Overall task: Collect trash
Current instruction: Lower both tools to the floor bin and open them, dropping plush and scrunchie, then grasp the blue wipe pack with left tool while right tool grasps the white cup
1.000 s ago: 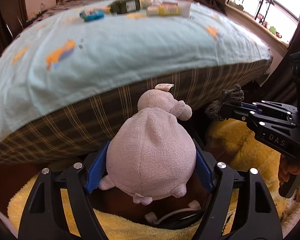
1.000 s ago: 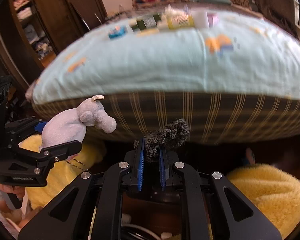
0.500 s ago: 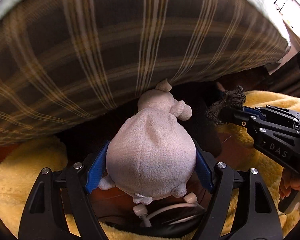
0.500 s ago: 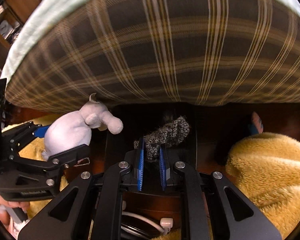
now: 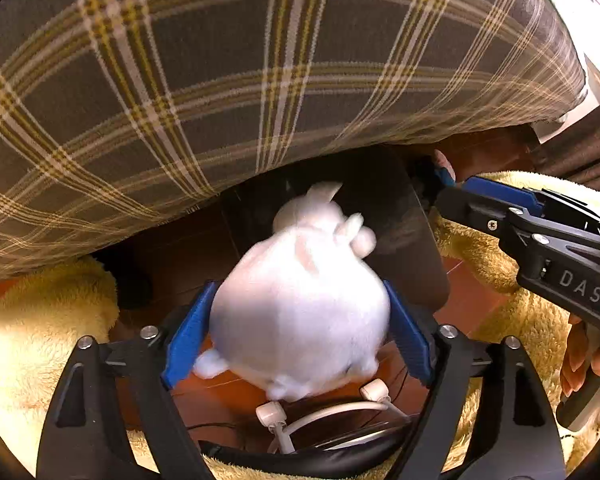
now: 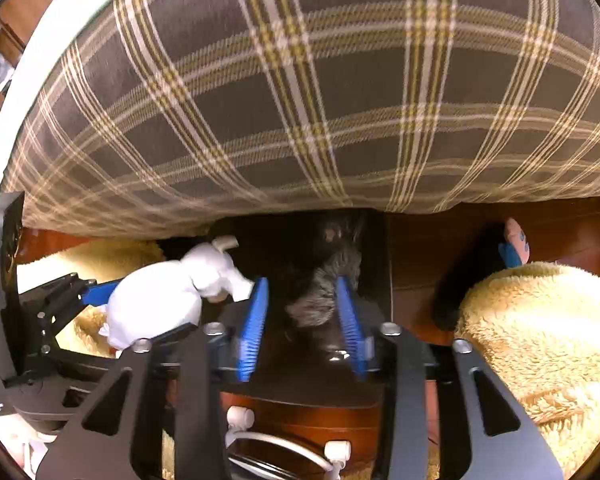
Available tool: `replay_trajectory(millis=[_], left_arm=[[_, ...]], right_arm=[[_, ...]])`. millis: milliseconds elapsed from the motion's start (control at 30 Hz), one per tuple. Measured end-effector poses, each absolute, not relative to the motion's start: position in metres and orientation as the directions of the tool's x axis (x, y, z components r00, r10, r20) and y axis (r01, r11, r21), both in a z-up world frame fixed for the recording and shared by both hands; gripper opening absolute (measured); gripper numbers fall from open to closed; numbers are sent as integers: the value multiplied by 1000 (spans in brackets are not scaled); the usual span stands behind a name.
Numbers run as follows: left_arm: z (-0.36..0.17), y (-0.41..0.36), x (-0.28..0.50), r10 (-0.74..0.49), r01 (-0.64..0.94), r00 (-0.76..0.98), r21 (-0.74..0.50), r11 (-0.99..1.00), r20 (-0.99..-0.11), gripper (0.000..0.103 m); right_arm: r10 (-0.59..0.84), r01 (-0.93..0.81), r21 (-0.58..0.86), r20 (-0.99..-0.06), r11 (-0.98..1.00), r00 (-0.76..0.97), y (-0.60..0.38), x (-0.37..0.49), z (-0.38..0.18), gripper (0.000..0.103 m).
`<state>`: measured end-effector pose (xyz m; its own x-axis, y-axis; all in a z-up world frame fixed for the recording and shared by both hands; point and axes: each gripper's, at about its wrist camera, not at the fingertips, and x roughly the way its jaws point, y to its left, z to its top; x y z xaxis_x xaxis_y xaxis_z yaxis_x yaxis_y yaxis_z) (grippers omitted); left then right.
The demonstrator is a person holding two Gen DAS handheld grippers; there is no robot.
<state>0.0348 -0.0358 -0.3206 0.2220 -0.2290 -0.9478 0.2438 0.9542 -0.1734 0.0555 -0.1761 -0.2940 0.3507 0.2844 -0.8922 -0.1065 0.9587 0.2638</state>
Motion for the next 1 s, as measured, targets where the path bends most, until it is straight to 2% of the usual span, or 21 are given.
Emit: replay_trajectory(millis=[100,133,200,300,367,400,733,1000], left_arm=[[-312,-44,42,-225,250,253,-161,955,-941,91],[-307,-43,41,-226,252,265,-158,955,-938,92],[-296,-40,40,-228,252,285,-156,955,-931,94],[-279,-33,37,-235,251,318,-157,955,-919,95],[-267,-29,36,-231,247,341,-150,957,-911,95],[-256,-24,34,-226,242,365,-142,960,-903,95],[-163,3,30,-215,226,527,-108,968,-822,95],[-127,24,74,-171,149,613,-100,984,-772,95]], right_arm=[[279,-96,262,-884,960,376,-179,56,-284,50],[277,-93,261,-880,961,387,-181,55,-280,51],[271,-86,259,-871,962,409,-185,54,-272,62],[265,-85,254,-857,964,443,-192,53,-256,66],[251,-78,245,-837,966,486,-198,51,-239,81],[245,-76,241,-824,968,510,-201,50,-229,84],[222,-108,204,-694,973,685,-221,56,-141,91],[200,-120,165,-653,979,731,-215,104,-117,91]])
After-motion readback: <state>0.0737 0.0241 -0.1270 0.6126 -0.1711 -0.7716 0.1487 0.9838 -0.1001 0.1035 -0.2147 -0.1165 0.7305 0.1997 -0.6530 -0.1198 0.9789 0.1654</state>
